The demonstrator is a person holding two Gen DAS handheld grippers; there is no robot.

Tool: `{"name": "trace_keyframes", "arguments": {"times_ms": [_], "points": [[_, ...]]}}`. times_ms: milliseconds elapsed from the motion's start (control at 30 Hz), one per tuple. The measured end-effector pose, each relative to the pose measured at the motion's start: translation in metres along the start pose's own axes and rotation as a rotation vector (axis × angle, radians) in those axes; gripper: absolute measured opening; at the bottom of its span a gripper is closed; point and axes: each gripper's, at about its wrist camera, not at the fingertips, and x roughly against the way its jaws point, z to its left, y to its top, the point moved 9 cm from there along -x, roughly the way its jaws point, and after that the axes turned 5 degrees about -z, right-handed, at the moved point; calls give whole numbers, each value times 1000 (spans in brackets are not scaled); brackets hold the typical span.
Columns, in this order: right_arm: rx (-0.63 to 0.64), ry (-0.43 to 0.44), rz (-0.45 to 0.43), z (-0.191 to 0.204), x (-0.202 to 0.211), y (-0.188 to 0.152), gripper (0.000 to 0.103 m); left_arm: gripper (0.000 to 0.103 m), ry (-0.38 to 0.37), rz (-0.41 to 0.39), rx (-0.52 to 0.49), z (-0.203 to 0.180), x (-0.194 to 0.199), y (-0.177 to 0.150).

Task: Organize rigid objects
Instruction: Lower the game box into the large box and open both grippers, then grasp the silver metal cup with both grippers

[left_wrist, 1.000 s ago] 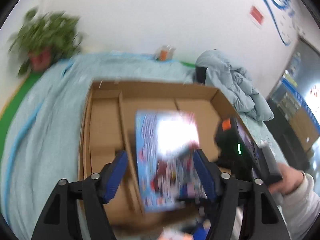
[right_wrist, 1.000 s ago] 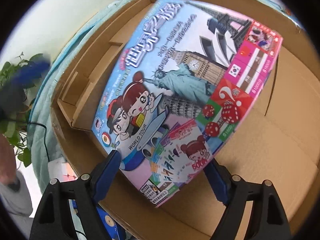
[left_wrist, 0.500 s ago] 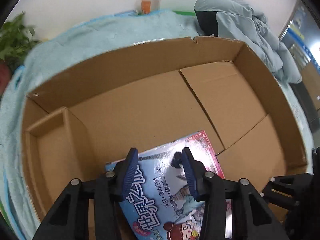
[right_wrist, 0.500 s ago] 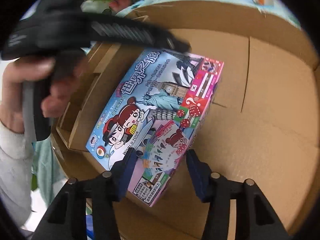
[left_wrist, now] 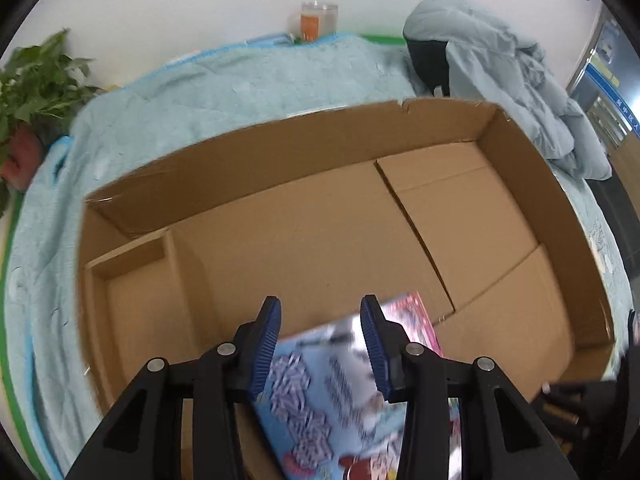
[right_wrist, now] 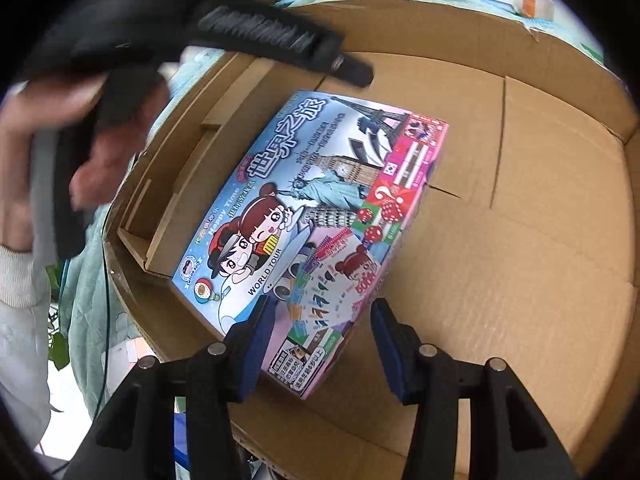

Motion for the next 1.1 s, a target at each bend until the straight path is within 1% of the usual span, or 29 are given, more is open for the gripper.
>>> {"name": "trace_keyframes", "arguments": {"times_ms": [33,67,100,200,300,400,467,500,533,567,600,633,700,733,767,800,833,900,933,1000,1033,1100], "points": [[-6,1,-1,0,-1,0,49,40,16,28,-6,2,-9,-1],[-15,1,-3,14,-5,1,49,39,30,70,-14,2,-18,-5],[-18,2,-7,25,-10,-3,50,39,30,50,-13,1,-17,-2],[-22,5,-10,30,-12,-8,50,39,-10,92,7,-3,-10,-12],[-31,29,5,32,-12,-10,51,39,12,101,-5,1,-1,-23],[1,11,5,34,-15,-11,53,41,-3,121,41,7,6,-30],[0,-12,-18,27,-4,-11,55,41,27,113,26,9,12,-32],[-4,-35,-37,24,2,-9,61,41,49,103,11,10,19,-34],[-7,-67,-73,22,13,-11,74,41,52,83,-3,8,26,-34],[-12,-108,-130,19,30,-13,82,41,50,38,-18,7,37,-36],[-18,-135,-169,18,42,-17,91,48,68,-36,-31,7,56,-35],[-30,-171,-210,15,57,-22,95,55,92,-100,-37,8,73,-36],[-62,-250,-306,9,90,-39,103,96,162,-269,-34,8,123,-47],[-65,-275,-332,7,103,-45,103,103,182,-365,-22,4,152,-56],[-63,-304,-362,8,115,-59,103,102,186,-436,-14,-4,173,-65],[-60,-318,-374,12,121,-64,103,103,185,-499,-9,-11,200,-84],[-58,-321,-383,14,127,-75,103,103,185,-518,0,-16,214,-97],[-74,-300,-371,22,132,-100,103,102,170,-532,67,-21,240,-133],[-91,-276,-355,25,132,-109,103,102,147,-530,102,-25,248,-149],[-139,-219,-317,30,134,-123,103,102,73,-507,163,-37,260,-184],[-170,-204,-304,32,133,-132,102,102,49,-492,188,-42,262,-198],[-201,-204,-299,38,126,-140,99,102,-7,-457,231,-57,262,-225]]}}
